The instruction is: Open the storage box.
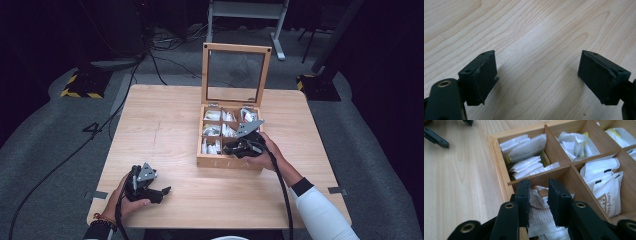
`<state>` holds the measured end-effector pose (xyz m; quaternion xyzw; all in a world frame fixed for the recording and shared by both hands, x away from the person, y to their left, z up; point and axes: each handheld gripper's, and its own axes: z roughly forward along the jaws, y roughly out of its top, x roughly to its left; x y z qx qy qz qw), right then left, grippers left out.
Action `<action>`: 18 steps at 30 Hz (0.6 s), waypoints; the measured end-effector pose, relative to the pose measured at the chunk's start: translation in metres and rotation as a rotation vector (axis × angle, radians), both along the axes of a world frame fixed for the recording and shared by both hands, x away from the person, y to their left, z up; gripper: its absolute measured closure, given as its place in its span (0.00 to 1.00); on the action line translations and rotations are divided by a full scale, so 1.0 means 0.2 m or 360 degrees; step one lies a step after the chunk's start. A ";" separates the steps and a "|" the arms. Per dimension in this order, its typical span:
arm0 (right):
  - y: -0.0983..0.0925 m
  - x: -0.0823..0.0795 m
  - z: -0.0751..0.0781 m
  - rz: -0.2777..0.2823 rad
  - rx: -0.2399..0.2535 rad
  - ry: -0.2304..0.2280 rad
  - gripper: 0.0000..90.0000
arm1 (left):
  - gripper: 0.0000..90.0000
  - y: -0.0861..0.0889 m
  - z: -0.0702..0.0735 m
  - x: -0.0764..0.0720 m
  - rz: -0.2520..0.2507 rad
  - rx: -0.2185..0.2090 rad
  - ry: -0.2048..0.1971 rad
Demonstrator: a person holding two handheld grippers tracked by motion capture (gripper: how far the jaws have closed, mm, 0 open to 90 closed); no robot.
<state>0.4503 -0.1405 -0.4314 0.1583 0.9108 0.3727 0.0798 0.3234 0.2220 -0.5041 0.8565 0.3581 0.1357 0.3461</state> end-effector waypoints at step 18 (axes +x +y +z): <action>-0.04 0.00 0.02 -0.0049 0.0027 -0.0047 1.00 | 0.18 0.00 0.00 0.00 -0.0010 -0.0002 0.0000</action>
